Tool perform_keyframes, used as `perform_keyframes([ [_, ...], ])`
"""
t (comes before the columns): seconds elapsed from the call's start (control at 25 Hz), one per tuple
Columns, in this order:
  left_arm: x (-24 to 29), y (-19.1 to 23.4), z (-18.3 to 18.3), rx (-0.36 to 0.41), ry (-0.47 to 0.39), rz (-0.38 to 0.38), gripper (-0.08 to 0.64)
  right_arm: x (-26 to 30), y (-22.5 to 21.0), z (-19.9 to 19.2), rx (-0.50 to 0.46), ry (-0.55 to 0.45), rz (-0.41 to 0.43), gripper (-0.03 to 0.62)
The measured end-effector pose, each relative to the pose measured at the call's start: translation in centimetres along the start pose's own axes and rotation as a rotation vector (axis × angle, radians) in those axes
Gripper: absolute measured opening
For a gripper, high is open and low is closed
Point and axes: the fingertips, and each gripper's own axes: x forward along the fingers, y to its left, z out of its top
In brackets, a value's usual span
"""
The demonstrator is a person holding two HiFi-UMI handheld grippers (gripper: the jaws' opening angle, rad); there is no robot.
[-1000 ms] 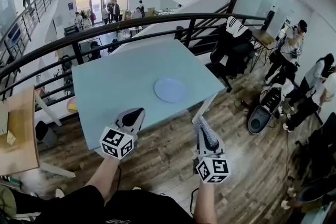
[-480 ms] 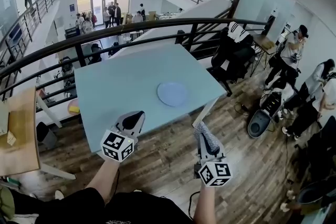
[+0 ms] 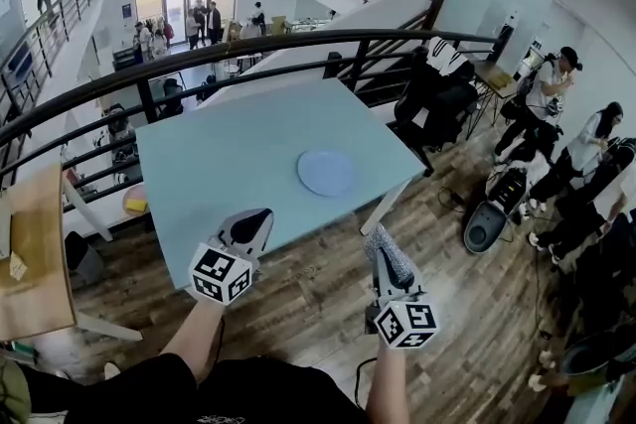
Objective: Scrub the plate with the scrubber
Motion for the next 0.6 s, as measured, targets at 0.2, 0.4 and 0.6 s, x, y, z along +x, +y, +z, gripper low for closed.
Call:
perform_keyframes([
  [0.2, -0.7, 1.1, -0.1, 0.007, -0.009, -0.011, 0.008, 0.3, 1.1, -0.4, -0.001, 0.003, -0.012, 0.091],
  [0.4, -2.0, 2.4, -0.2, 0.003, -0.007, -0.017, 0.008, 0.8, 2.9, -0.7, -0.001, 0.011, -0.013, 0.091],
  [0.6, -2.6, 3.2, -1.2, -0.010, -0.008, -0.017, 0.008, 1.2, 3.7, -1.5, -0.007, 0.021, -0.004, 0.091],
])
